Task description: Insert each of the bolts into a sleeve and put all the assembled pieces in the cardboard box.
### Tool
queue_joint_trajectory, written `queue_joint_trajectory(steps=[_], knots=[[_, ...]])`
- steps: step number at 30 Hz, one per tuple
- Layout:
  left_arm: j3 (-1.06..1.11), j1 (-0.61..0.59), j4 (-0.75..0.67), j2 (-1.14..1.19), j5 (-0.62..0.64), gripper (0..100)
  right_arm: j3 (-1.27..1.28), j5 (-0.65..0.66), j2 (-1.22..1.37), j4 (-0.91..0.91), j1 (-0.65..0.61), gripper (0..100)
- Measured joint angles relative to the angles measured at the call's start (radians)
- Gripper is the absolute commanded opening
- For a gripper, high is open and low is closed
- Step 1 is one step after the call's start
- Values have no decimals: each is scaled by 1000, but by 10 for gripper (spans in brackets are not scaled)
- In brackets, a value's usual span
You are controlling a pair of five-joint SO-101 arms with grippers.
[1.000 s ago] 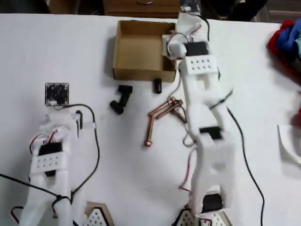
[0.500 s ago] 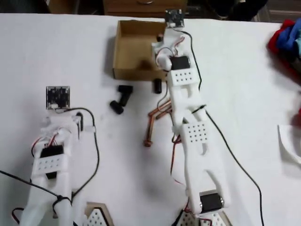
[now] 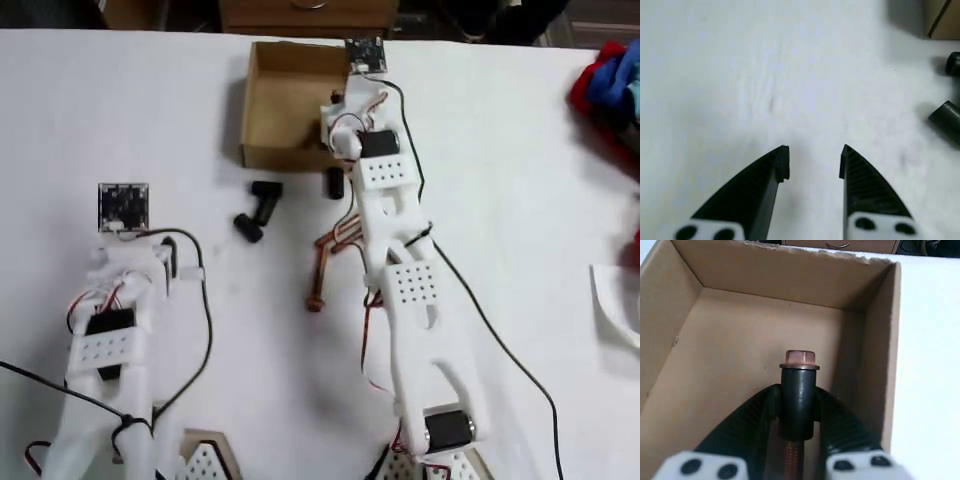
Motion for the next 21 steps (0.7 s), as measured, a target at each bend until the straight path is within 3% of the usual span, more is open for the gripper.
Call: queue_joint_trajectory(steps=[6, 12, 14, 17, 21], knots=[[0, 0, 0, 0, 0, 181, 0, 0, 0, 26, -2, 179], [0, 0, 0, 0, 0, 182, -26, 0, 0, 41, -2, 183], [0, 0, 0, 0, -2, 182, -34, 0, -2, 52, -2, 165], [0, 0, 0, 0, -2, 182, -34, 0, -23, 61, 0, 9], [0, 0, -3, 0, -2, 182, -35, 0, -107, 68, 23, 16]])
